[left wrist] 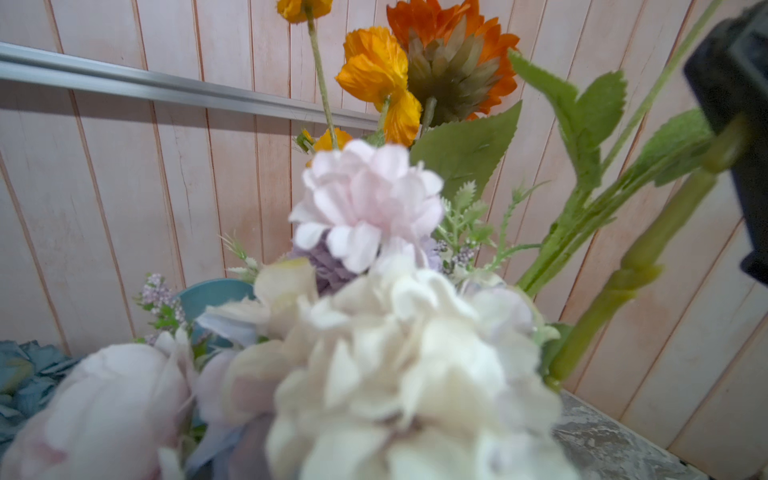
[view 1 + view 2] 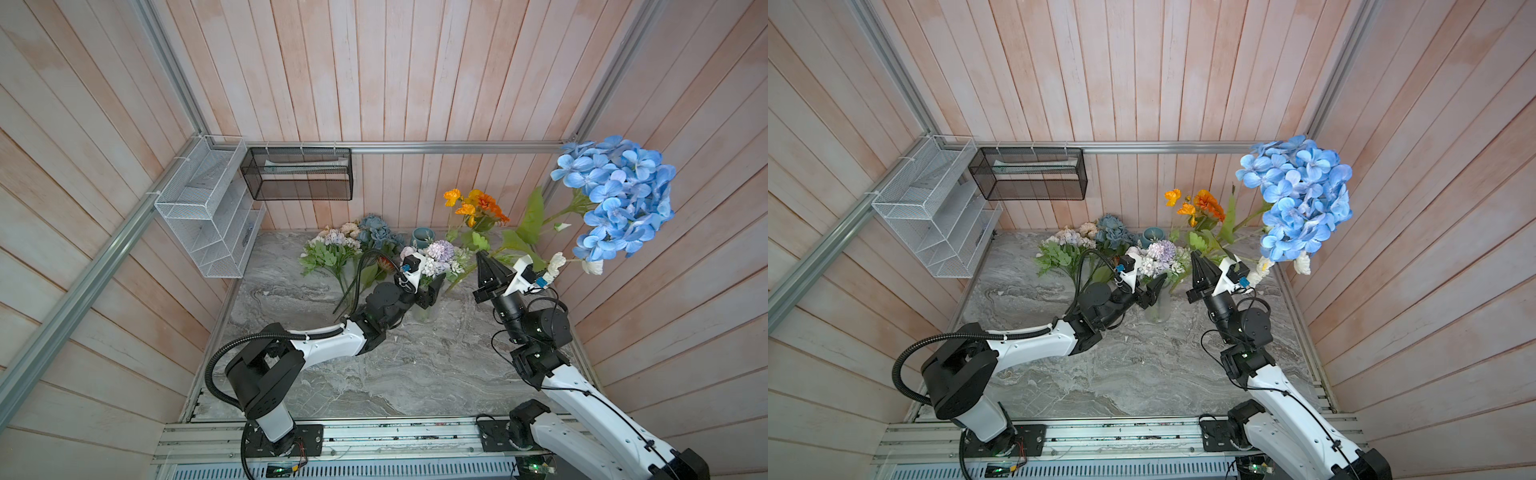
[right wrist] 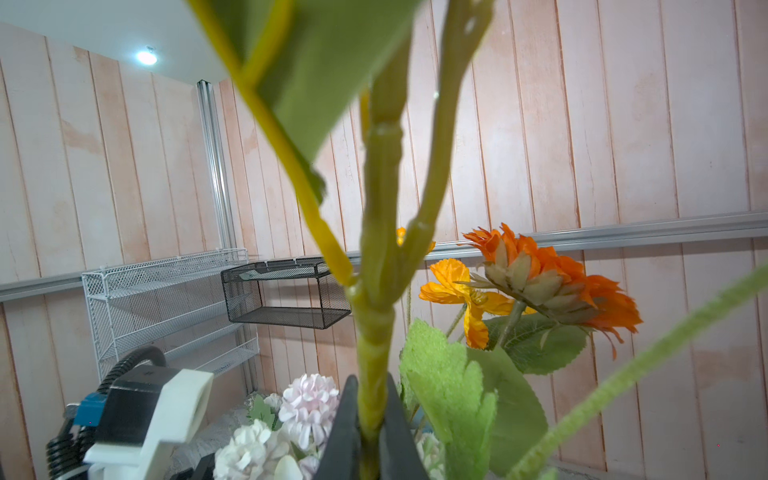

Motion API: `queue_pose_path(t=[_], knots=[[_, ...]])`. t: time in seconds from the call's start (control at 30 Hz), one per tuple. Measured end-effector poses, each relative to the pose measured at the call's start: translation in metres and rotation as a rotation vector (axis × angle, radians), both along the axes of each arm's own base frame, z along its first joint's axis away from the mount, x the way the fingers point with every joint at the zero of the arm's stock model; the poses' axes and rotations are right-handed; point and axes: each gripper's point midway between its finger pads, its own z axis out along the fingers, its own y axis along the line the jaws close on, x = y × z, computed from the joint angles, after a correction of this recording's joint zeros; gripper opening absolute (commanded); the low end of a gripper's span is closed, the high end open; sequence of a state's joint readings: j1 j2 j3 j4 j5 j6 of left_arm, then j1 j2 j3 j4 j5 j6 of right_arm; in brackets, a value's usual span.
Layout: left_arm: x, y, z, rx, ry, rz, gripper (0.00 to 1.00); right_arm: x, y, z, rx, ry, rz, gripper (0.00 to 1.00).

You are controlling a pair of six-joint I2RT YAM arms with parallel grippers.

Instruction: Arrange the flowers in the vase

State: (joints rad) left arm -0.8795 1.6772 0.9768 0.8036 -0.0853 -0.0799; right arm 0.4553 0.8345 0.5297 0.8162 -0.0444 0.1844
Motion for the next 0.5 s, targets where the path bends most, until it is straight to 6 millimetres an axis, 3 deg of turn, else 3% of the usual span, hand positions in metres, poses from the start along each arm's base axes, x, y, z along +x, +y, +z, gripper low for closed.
queue_pose_path(t=[0.5], knots=[[0.003,0.013,0.039,-0.053,-0.093,0.02,0.67,0.004,0.006,0.016,0.023,-0.051,0.021,0.0]])
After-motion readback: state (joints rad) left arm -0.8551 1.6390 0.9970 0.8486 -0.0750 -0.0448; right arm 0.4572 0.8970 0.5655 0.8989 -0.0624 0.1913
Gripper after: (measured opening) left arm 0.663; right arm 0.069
